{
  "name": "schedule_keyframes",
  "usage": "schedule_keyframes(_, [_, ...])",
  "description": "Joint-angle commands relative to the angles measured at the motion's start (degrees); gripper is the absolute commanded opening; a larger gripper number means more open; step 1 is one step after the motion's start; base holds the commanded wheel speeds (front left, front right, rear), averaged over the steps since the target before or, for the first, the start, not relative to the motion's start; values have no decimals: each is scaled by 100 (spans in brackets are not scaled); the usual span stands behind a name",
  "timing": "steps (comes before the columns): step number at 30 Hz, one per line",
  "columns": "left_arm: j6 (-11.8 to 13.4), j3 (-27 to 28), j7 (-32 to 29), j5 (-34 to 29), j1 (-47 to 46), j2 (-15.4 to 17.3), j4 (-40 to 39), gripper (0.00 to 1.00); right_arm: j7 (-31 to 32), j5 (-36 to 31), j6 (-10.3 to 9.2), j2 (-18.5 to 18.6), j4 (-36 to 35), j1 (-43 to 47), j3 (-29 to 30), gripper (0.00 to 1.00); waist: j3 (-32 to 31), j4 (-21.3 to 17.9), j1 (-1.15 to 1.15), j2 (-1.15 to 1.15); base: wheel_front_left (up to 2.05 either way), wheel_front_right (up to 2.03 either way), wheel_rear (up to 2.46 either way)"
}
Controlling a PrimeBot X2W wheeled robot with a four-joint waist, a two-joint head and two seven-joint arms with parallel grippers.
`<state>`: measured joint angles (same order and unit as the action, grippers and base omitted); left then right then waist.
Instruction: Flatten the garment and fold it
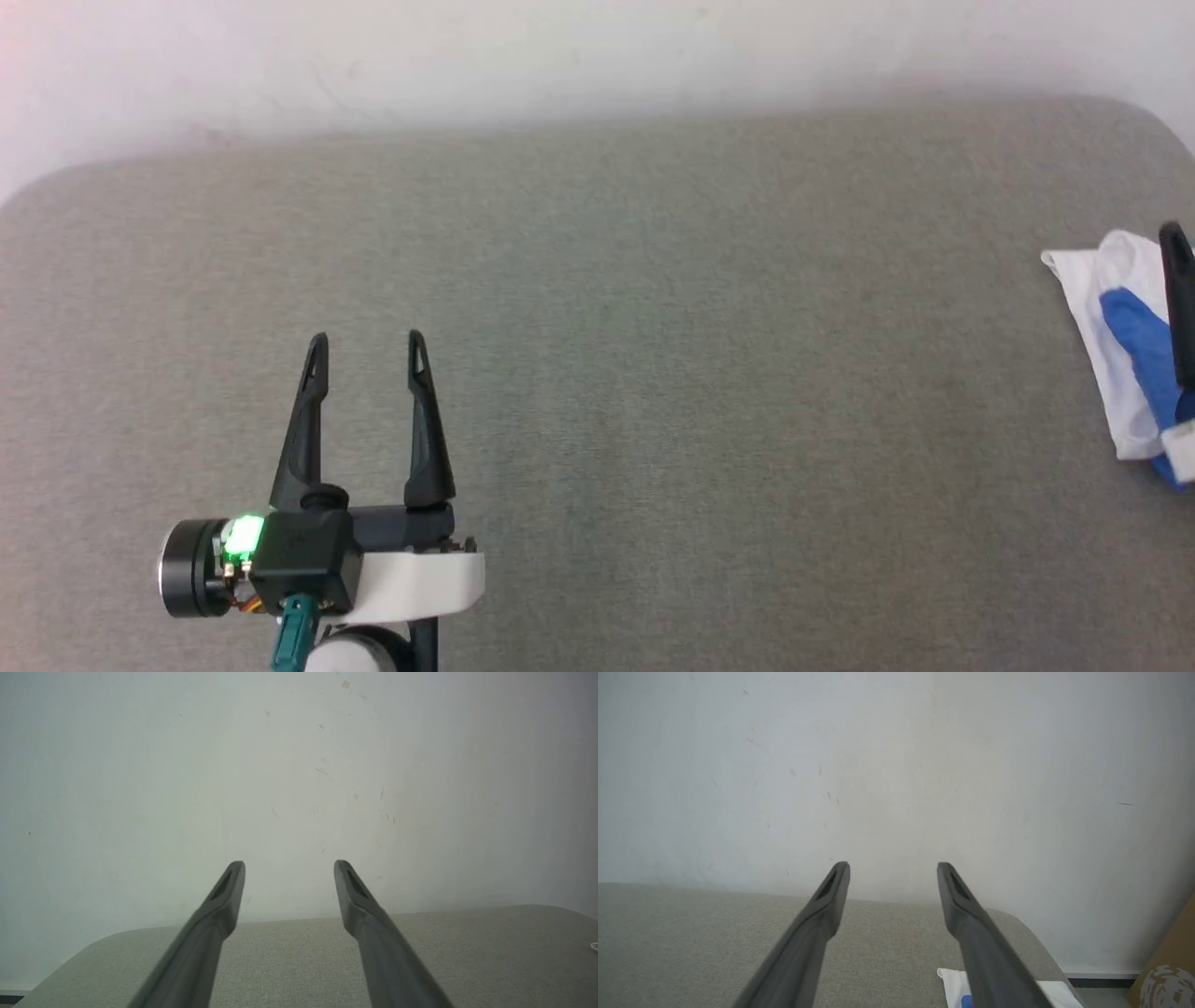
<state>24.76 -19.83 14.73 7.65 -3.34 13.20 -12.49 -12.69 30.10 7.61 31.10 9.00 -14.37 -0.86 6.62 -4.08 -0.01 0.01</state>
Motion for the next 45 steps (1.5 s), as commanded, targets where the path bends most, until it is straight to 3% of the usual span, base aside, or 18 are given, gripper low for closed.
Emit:
schedule_keyframes(1, [-15,27,23,53,90,25,11,100,25,-127,-12,-178,-125,149,126,100,-174,178,1,-1,0,0,0])
schedule_keyframes(6, [-52,83,25,106,239,34,22,100,81,-956,-12,-1264,-953,903,962,100,-220,289,1,-1,0,0,0])
schedule_keyframes(12, [-221,-4,26,111,365,33,268,100,19,-1729,-12,-2087,-1243,1447,1291,100,-230,364,1,-1,0,0,0])
schedule_keyframes(21, [-372,54,27,201,461,-223,725,100,-55,-2238,-12,-2642,-860,1743,1437,100,-303,388,1,-1,0,0,0])
schedule_keyframes(29, [-498,227,27,132,619,-372,828,100,-64,-2324,-12,-2768,-760,1797,1384,100,-322,403,1,-1,0,0,0])
schedule_keyframes(30, [-466,210,-1,174,566,-370,811,0,-44,-2278,-1,-2753,-775,1737,1379,0,-322,402,1,-1,0,0,0])
schedule_keyframes(45, [-637,355,-137,102,546,-432,846,0,71,-2340,-1,-2757,-788,1708,1262,0,-353,404,1,-1,0,0,0])
